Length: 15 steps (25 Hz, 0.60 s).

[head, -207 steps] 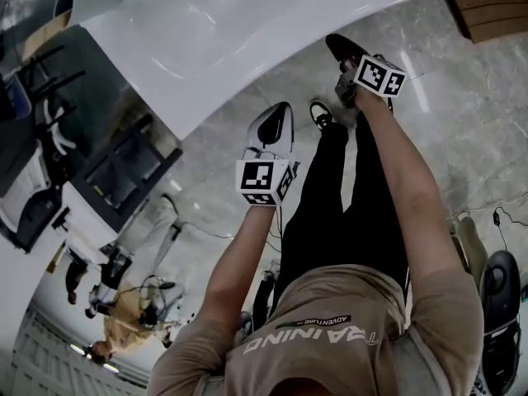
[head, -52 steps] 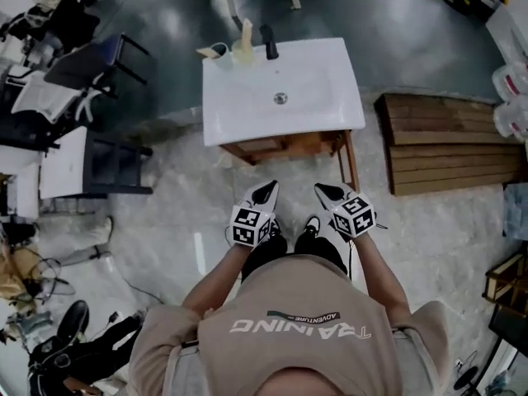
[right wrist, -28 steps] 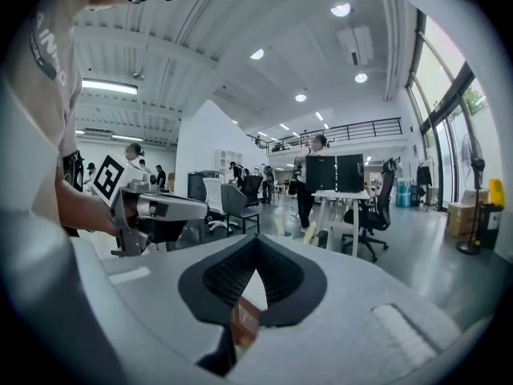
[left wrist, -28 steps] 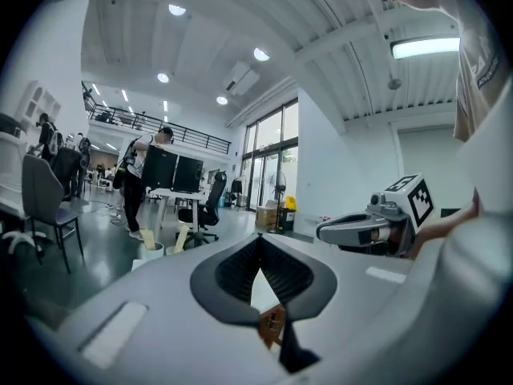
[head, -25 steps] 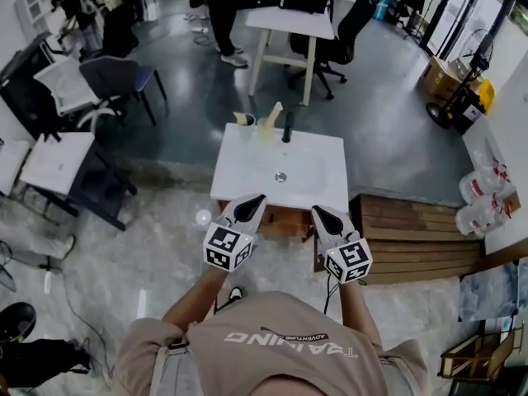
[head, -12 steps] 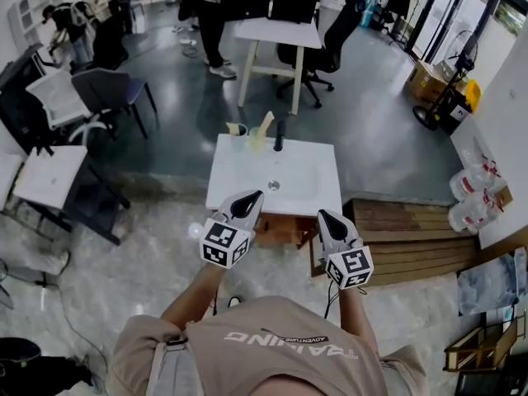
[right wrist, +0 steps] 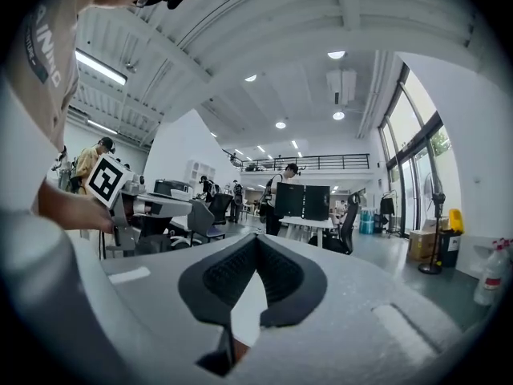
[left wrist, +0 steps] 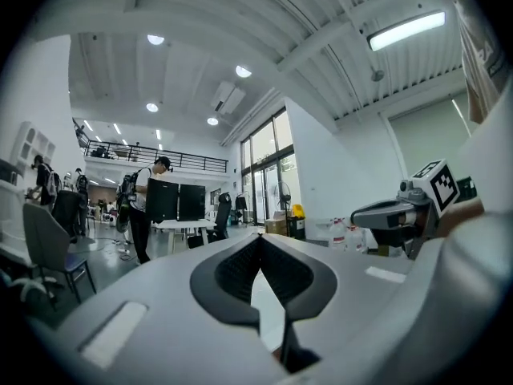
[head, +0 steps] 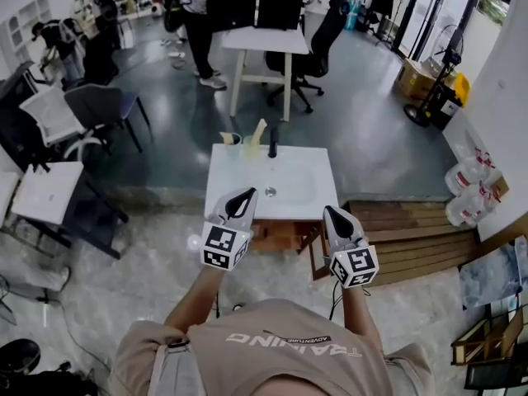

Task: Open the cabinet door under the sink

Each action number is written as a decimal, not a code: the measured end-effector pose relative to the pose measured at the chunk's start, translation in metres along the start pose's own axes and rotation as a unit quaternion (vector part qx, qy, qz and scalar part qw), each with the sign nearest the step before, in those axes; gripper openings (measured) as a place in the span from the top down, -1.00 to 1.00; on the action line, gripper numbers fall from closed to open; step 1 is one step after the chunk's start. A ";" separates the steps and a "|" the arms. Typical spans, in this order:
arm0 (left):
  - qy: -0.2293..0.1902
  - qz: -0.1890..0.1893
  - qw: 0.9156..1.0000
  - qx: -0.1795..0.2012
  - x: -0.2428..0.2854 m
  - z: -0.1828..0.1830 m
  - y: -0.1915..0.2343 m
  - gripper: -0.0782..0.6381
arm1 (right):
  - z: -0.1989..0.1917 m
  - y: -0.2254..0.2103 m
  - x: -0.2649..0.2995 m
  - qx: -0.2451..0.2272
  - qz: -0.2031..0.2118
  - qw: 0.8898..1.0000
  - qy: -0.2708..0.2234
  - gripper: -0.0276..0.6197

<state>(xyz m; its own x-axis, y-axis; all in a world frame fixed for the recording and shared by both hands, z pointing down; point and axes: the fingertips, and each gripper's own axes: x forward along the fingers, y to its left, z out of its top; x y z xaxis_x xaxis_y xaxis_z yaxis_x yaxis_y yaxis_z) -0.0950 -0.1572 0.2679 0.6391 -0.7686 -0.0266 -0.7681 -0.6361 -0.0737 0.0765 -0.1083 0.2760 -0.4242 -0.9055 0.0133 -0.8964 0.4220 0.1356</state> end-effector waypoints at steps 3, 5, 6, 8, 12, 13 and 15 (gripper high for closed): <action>0.007 -0.001 1.000 -0.004 -0.006 -0.009 -0.002 0.73 | -0.006 0.012 0.006 0.001 0.018 1.000 0.009 0.91; 0.012 0.004 1.000 -0.012 -0.010 -0.014 0.002 0.73 | -0.008 0.020 0.010 -0.002 0.030 0.999 0.013 0.91; 0.014 0.007 1.000 -0.016 -0.012 -0.015 0.005 0.73 | -0.008 0.022 0.012 -0.003 0.033 0.999 0.014 0.91; 0.015 0.012 1.000 -0.022 -0.013 -0.016 0.010 0.73 | -0.006 0.023 0.016 -0.005 0.037 0.999 0.014 0.91; 0.019 0.019 0.999 -0.021 -0.014 -0.016 0.016 0.73 | -0.008 0.023 0.019 -0.002 0.038 0.999 0.016 0.91; 0.022 0.019 0.999 -0.021 -0.014 -0.018 0.015 0.73 | -0.011 0.024 0.019 0.001 0.038 0.999 0.019 0.91; 0.029 0.016 0.999 -0.022 -0.015 -0.023 0.013 0.73 | -0.018 0.025 0.018 0.009 0.037 0.999 0.024 0.91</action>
<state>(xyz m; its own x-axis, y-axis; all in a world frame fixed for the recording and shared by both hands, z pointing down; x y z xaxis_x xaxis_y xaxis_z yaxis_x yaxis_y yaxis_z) -0.1154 -0.1558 0.2906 0.6112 -0.7909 0.0301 -0.7904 -0.6119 -0.0292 0.0484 -0.1146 0.2974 -0.4836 -0.8724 0.0705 -0.8649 0.4887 0.1141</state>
